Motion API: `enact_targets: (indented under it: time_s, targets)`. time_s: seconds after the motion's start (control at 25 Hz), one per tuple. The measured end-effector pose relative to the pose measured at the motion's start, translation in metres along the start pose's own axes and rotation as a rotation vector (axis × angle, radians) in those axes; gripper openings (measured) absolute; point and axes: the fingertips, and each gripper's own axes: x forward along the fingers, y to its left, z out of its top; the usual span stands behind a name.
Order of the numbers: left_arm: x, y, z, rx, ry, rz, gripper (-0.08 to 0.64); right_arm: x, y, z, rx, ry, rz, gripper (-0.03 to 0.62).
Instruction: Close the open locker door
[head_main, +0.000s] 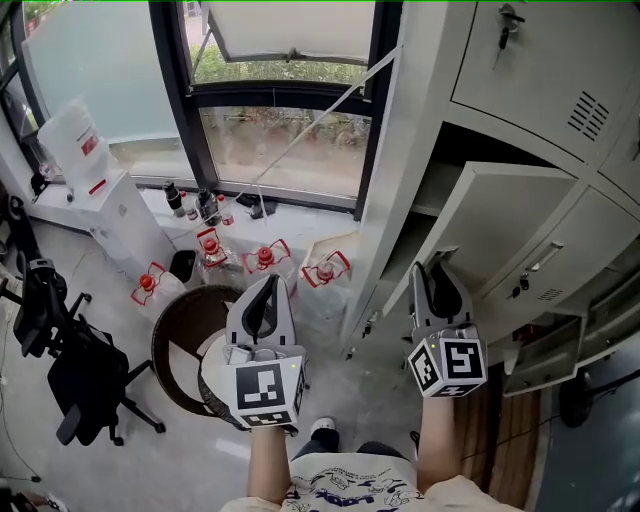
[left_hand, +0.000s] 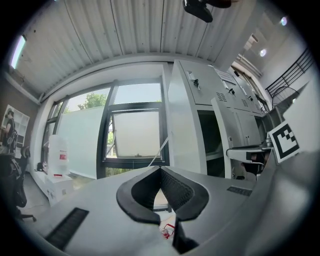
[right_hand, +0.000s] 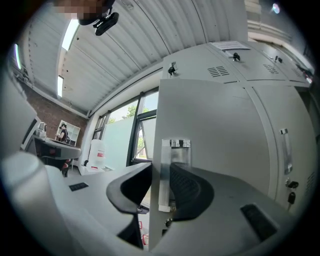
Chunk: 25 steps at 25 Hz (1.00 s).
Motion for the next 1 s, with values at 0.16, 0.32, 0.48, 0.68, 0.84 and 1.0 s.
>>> enact_targets:
  time_s: [0.16, 0.32, 0.48, 0.68, 0.84, 1.0]
  targets:
    - [0.011, 0.007, -0.002, 0.001, 0.0, -0.03, 0.002, 0.013, 0.0, -0.002, -0.006, 0.007, -0.039, 0.106]
    - [0.02, 0.009, -0.004, -0.005, -0.002, -0.049, 0.002, 0.023, -0.003, -0.004, -0.016, 0.015, -0.058, 0.106]
    - [0.029, 0.009, -0.008, -0.008, 0.008, -0.065, 0.002, 0.033, -0.003, -0.005, -0.019, 0.019, -0.073, 0.106]
    - [0.039, 0.008, -0.01, -0.008, 0.016, -0.068, 0.002, 0.044, -0.006, -0.007, -0.006, 0.022, -0.089, 0.1]
    - [0.049, 0.007, -0.007, -0.006, 0.01, -0.058, 0.002, 0.053, -0.009, -0.008, -0.014, 0.027, -0.079, 0.1]
    - [0.06, 0.005, -0.006, -0.006, 0.015, -0.049, 0.002, 0.061, -0.013, -0.009, -0.02, 0.036, -0.066, 0.098]
